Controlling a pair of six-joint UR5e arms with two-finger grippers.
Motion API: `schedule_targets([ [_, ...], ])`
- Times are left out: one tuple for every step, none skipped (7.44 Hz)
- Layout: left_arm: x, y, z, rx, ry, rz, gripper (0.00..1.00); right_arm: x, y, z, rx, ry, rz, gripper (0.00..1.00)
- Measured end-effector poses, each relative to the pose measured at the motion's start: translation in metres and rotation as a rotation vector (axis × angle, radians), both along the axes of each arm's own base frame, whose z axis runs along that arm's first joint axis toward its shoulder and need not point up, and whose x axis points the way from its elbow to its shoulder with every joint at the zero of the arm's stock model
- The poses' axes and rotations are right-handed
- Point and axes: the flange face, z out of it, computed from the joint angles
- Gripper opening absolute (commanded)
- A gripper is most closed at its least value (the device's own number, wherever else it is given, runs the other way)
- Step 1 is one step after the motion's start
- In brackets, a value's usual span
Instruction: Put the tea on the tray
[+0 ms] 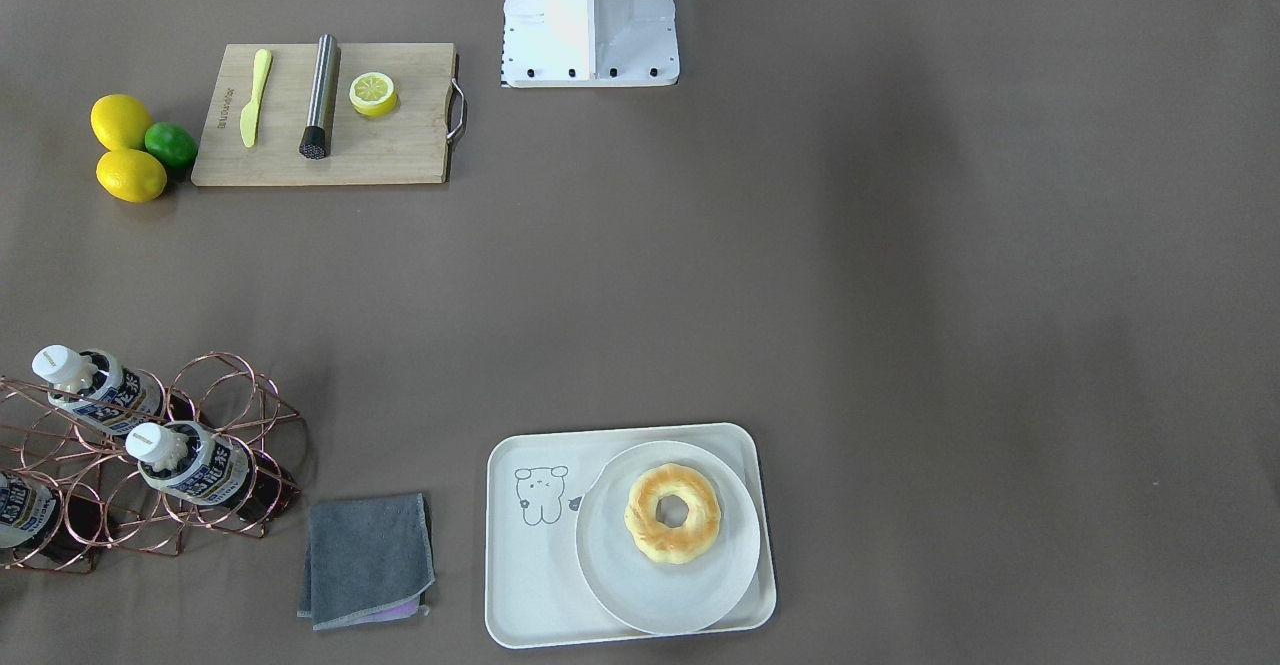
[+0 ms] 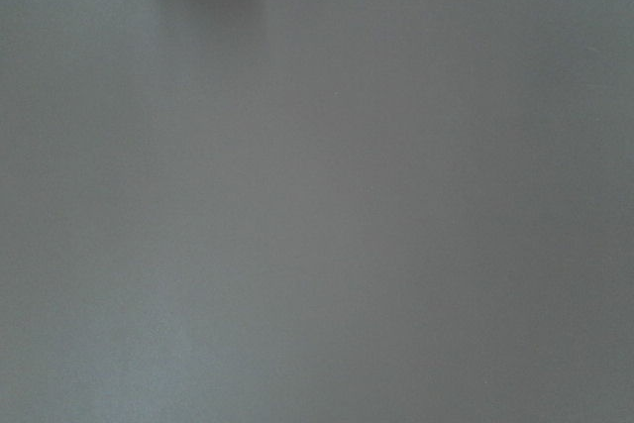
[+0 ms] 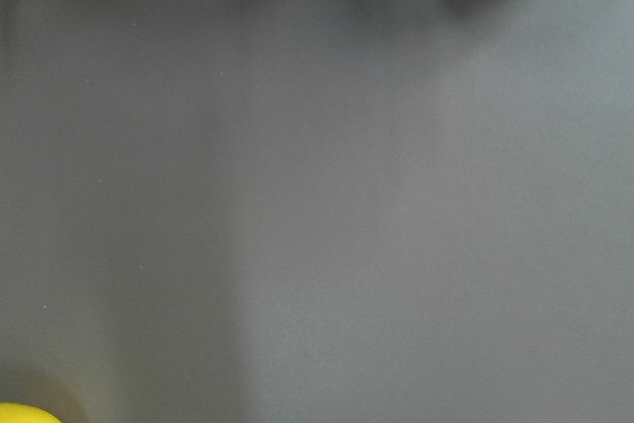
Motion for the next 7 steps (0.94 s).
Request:
schedule_targets([
  [0.000,-0.001,-0.006,0.014,0.000,0.000,0.99,0.000,0.000,0.000,0.001,-0.001,0.000,1.00],
  [0.001,-0.003,-0.012,0.025,0.000,0.001,0.99,0.000,-0.001,-0.001,0.001,-0.004,0.000,1.00],
  [0.001,-0.006,-0.014,0.031,-0.002,0.004,0.99,-0.001,-0.002,-0.001,0.001,-0.010,0.000,1.00],
  [0.002,-0.009,-0.017,0.037,-0.002,0.004,0.99,-0.001,-0.002,-0.002,0.002,-0.013,0.000,1.00],
  [0.002,-0.010,-0.019,0.042,0.000,0.004,0.99,-0.001,-0.002,-0.002,0.001,-0.013,0.000,1.00],
  [0.002,-0.013,-0.021,0.046,0.001,0.004,0.99,-0.001,-0.001,-0.001,-0.002,-0.013,0.000,1.00],
  [0.002,-0.014,-0.022,0.047,0.000,0.004,0.99,-0.001,0.000,0.000,-0.005,-0.013,0.000,1.00],
])
